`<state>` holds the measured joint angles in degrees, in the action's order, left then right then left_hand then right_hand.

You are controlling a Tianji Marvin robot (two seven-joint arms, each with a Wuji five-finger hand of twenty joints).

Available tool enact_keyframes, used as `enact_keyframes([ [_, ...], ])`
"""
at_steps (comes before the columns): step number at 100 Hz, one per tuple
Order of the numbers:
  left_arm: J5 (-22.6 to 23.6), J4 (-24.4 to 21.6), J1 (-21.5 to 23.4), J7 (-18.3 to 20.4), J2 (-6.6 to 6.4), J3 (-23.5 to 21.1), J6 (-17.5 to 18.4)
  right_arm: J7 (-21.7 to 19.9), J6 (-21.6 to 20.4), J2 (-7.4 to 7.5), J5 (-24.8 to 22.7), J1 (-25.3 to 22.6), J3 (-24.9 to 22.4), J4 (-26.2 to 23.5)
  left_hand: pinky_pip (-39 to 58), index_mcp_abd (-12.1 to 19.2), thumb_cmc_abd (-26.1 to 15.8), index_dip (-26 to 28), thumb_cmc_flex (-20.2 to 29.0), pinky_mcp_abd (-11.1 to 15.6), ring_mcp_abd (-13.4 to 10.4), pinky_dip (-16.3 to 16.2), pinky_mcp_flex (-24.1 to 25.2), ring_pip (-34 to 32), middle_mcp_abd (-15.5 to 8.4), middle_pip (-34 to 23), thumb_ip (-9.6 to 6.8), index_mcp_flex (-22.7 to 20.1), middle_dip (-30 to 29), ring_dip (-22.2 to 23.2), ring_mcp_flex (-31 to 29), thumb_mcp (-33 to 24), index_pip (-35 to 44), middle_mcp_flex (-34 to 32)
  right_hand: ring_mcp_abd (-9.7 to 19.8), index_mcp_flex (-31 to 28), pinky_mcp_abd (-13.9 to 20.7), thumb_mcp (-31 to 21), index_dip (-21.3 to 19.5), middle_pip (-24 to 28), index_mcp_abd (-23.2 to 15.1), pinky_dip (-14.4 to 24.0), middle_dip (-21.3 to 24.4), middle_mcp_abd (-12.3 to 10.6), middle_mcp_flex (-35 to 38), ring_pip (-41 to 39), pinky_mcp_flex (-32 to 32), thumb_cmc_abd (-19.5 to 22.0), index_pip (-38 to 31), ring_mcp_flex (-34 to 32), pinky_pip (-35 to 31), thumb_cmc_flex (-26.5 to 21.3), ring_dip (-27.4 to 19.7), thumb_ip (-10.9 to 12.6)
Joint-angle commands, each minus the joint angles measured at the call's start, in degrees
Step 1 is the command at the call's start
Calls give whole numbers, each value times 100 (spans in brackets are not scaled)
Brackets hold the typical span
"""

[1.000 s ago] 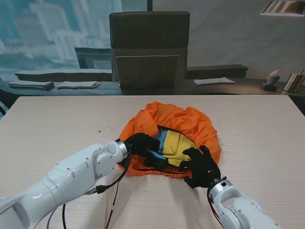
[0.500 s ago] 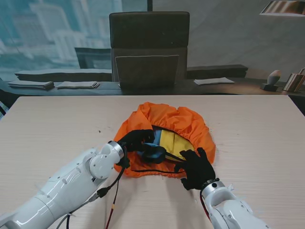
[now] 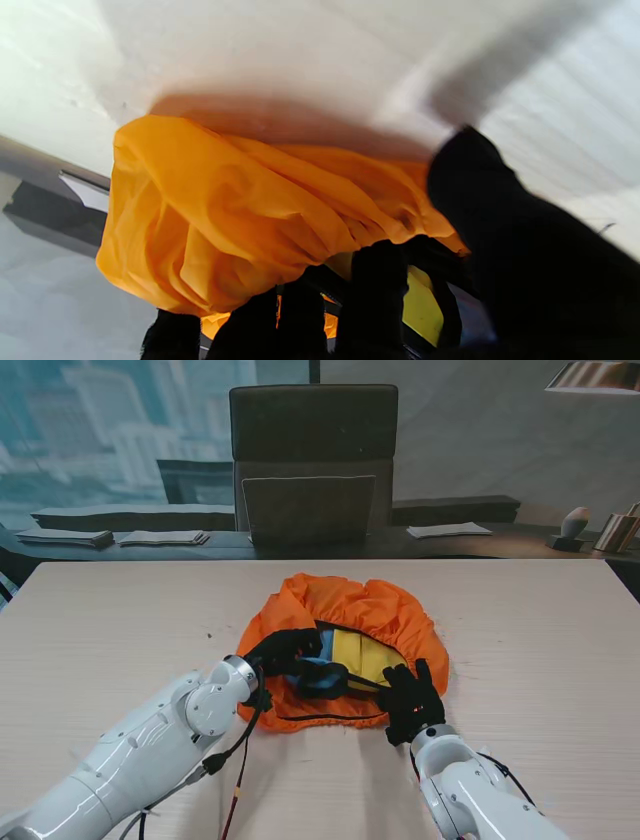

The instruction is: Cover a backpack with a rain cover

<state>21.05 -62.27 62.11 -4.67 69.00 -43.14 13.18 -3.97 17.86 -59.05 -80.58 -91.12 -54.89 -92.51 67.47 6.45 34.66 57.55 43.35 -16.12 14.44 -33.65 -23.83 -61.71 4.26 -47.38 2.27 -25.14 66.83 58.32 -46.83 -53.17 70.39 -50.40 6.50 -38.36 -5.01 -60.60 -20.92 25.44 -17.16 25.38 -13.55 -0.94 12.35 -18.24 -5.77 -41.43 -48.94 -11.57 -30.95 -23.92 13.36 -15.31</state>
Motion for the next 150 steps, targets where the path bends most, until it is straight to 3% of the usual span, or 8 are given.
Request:
enact_keyframes([
  [1,72,-12,-48,9,19,-22,58,95,-170,55,154,-34,-17,156,134,120,-3,-91,103,-272,-35,114,-174,-422,27,-168,-514,-165,20,53,-425,-802,248,-337,44,-1153,-97,-523,-217,881,-378,-10,-406,-144,-96,-363,6,-575,-1129,231,-6,-442,219,-377],
  [9,188,36,-101,-84,26,9,102,604,-467,53,248,-53,-81,252,76,125,166,-362,39,-252,-32,226,-320,-238,-151,30,-465,-284,-71,-112,-576,-938,292,-539,54,-1987,-119,-970,-529,1084,-322,-178,-466,-254,289,-567,30,-759,-1365,126,-143,-656,328,-360],
  [42,795,476,-402,-545,65,343,247,2515,-2546,27,555,-358,-948,214,21,215,515,-858,20,-218,18,386,-485,57,-34,451,-393,-665,-270,-378,-786,-1086,207,-868,187,-2388,-79,-2069,-1849,1406,-260,-615,-643,-548,713,-1313,72,-869,-1159,-339,-946,-611,734,-459],
  [84,1079,592,-466,-490,-35,424,312,3730,-3426,-267,1364,-513,-1480,-93,-188,409,622,-1260,149,32,103,537,-421,454,102,975,-199,-1059,-632,-707,-698,-852,-169,-1022,203,-2367,-65,-2291,-2143,1709,-236,-878,-767,-611,931,-1740,91,-946,-1161,-596,-1452,-567,951,-523],
  [115,1458,382,-592,122,-317,621,834,3949,-2739,-536,2113,-242,-1336,-157,-464,1210,432,-1734,271,712,-9,569,266,1033,-244,1638,-61,-1440,-1210,-1283,-178,-180,-618,-983,145,-2176,-19,-2217,-2288,1944,1,-1056,-866,-425,767,-1860,26,-931,-1143,-380,-1276,-617,1025,-490],
  [129,1723,-325,-434,1163,-675,424,738,3936,-2142,-627,2382,0,-1165,43,-750,1601,-4,-2217,407,597,-695,418,1273,1744,-718,2388,86,-1506,-1600,-1870,145,846,-1111,-845,97,-2117,-5,-2196,-2258,1994,139,-1005,-878,-309,727,-1882,4,-938,-1184,-319,-1205,-657,1032,-479],
  [137,1826,-571,-257,1356,-764,193,676,3886,-2036,-666,2550,20,-1110,85,-969,988,-22,-3097,-509,597,-579,434,1683,2305,-439,1606,151,-670,-3299,-2035,1036,1244,-1970,966,90,-2134,7,-2183,-2207,1993,181,-950,-869,-290,762,-1874,0,-958,-1210,-322,-1171,-707,1024,-465],
  [150,1899,-993,211,1316,-795,-439,618,3840,-2032,-628,2446,15,-1070,174,-1124,729,-342,-3225,-1125,639,-452,493,2236,2788,-197,2039,-13,763,-3664,-2160,2616,1610,-2867,2794,80,-2152,-15,-2172,-2163,1989,158,-886,-859,-271,843,-1871,8,-947,-1214,-346,-1161,-688,1018,-464],
])
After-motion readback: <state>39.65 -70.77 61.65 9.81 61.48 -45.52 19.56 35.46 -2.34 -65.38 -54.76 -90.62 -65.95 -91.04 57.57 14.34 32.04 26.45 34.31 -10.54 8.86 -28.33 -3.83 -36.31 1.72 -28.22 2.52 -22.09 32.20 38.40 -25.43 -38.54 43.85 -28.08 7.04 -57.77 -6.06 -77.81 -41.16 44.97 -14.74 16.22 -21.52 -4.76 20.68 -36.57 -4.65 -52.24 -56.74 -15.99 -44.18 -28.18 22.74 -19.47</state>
